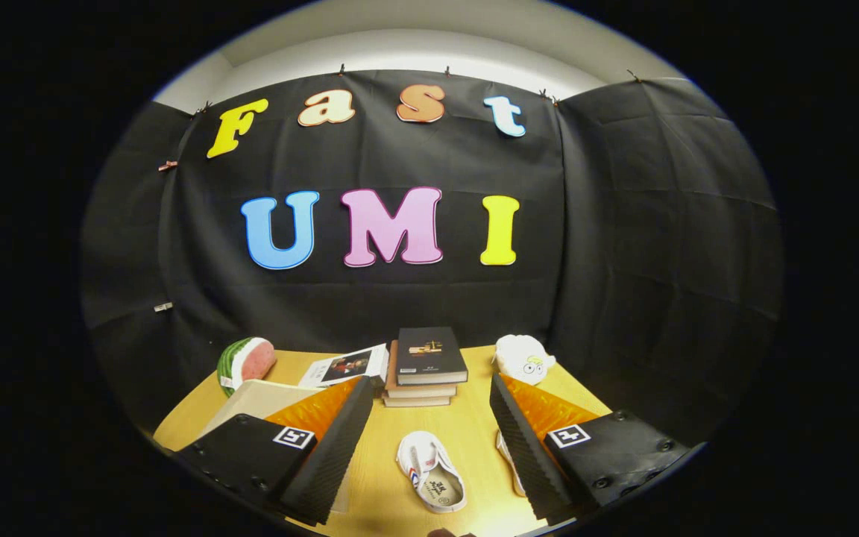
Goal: Open the storage box then place both shoes into the box .Put the left shoe in first, then the right shoe, with the right side of both shoes facing outward in a uniform manner.
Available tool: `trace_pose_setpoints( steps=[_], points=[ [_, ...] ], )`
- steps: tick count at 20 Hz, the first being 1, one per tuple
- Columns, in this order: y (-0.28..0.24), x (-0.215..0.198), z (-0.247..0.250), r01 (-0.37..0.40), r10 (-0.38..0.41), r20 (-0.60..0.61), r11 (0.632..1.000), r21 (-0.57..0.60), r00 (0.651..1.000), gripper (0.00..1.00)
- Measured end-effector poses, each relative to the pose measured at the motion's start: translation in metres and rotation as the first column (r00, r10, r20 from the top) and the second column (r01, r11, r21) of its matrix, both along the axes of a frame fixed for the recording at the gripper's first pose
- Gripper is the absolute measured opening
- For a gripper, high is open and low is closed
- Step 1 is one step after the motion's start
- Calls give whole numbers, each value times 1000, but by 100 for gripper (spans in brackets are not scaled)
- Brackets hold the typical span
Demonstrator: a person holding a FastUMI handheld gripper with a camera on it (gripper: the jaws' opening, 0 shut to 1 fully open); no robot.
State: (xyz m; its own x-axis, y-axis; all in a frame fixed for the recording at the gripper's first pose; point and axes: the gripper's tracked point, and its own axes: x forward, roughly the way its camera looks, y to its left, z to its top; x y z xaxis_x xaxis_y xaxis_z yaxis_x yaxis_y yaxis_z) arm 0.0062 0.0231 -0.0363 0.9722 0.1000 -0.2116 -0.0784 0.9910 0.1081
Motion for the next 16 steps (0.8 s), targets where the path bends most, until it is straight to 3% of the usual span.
trace_pose_setpoints(
  steps=[4,8,12,16],
  points=[
    [18,5,-28,-79,102,-170,987,137,980,98],
    [39,9,-66,-115,213,-323,948,298,922,99],
    [72,5,-111,-130,360,-461,879,458,811,98],
    [109,-16,-154,-128,517,-548,794,595,657,98]
  ],
)
